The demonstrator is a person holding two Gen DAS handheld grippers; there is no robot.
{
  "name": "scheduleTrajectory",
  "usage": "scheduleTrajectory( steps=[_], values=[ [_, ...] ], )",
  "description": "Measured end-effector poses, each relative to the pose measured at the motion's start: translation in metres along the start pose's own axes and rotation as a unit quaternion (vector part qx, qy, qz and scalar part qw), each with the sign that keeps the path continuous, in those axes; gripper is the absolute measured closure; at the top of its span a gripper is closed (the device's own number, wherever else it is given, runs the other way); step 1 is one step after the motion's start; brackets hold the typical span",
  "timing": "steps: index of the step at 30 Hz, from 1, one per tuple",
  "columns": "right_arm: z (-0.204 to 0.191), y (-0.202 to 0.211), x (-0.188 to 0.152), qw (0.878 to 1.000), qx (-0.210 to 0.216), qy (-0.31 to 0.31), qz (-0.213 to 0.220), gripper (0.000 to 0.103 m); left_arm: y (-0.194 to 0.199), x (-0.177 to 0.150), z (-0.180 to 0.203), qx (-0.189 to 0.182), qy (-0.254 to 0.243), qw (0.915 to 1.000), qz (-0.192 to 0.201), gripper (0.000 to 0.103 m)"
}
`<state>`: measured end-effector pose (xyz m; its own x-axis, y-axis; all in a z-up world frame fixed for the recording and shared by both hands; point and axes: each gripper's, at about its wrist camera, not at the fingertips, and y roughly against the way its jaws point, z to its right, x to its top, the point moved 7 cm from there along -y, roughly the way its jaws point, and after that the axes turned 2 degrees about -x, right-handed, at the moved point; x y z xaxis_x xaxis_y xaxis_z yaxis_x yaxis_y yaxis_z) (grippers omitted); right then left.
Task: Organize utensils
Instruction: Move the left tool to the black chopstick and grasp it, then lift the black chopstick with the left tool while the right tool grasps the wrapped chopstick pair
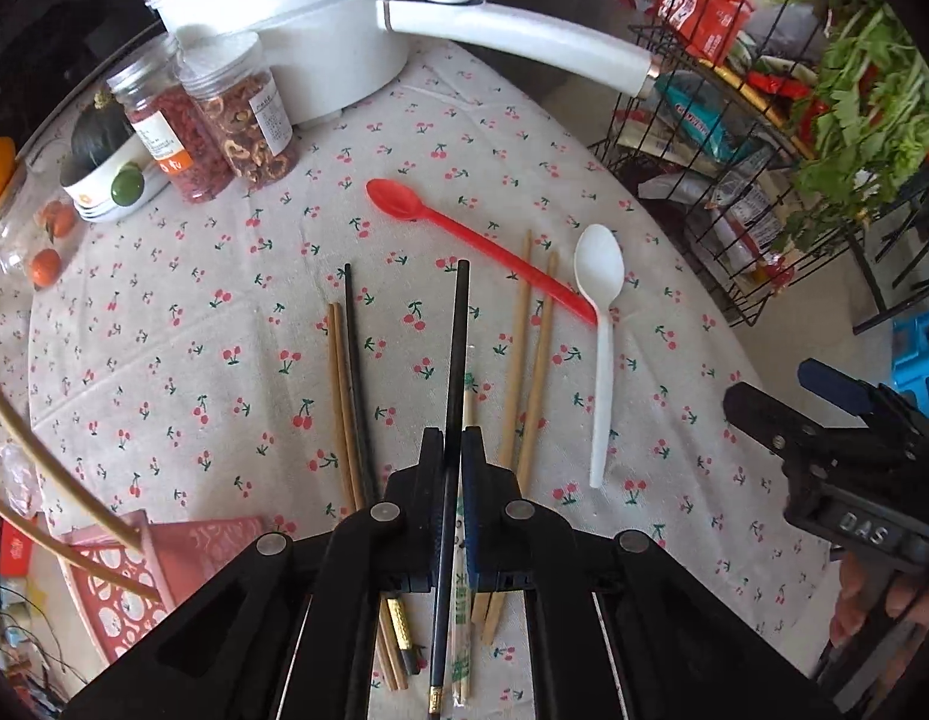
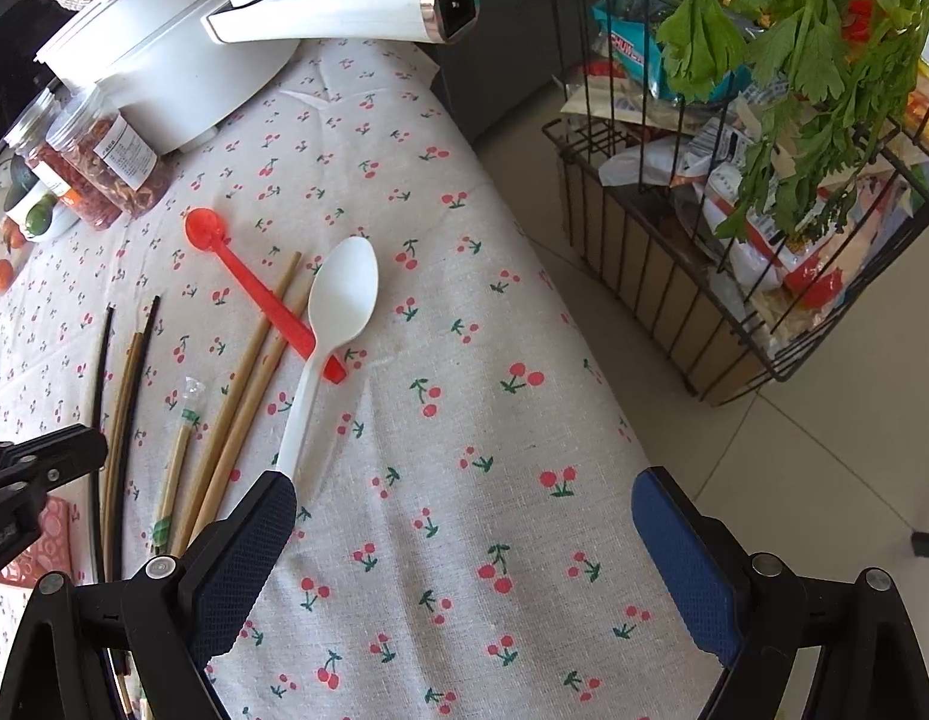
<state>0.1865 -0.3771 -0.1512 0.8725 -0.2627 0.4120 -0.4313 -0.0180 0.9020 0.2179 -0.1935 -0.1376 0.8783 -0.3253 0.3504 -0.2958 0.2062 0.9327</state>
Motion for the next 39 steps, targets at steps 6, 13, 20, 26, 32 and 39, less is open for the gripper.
scheduleTrajectory(
  steps=[6, 13, 20, 26, 32, 39],
  values=[
    [-0.013, 0.006, -0.007, 1.0, 0.017, -0.005, -0.002, 0.009, 0.048, -0.034, 0.009, -0.045, -0.008, 0.9977, 0.051, 0.098],
    [-0.036, 0.0, -0.015, 1.0, 0.023, 0.008, -0.01, 0.009, 0.105, -0.075, -0.007, -0.07, -0.009, 0.9919, 0.105, 0.098],
    [-0.071, -0.014, -0.018, 0.997, 0.077, 0.001, -0.032, 0.015, 0.138, -0.108, -0.053, -0.073, 0.012, 0.9841, 0.161, 0.098],
    [-0.111, -0.033, -0.022, 0.992, 0.116, 0.016, -0.054, 0.038, 0.161, -0.118, -0.09, -0.085, 0.041, 0.9775, 0.189, 0.098],
    [-0.144, -0.051, -0.019, 0.989, 0.132, 0.022, -0.064, 0.062, 0.179, -0.129, -0.114, -0.092, 0.06, 0.9718, 0.209, 0.098],
    [-0.157, -0.073, -0.019, 0.995, 0.046, 0.071, -0.054, 0.067, 0.19, -0.134, -0.125, -0.094, 0.066, 0.9674, 0.226, 0.098]
  ],
)
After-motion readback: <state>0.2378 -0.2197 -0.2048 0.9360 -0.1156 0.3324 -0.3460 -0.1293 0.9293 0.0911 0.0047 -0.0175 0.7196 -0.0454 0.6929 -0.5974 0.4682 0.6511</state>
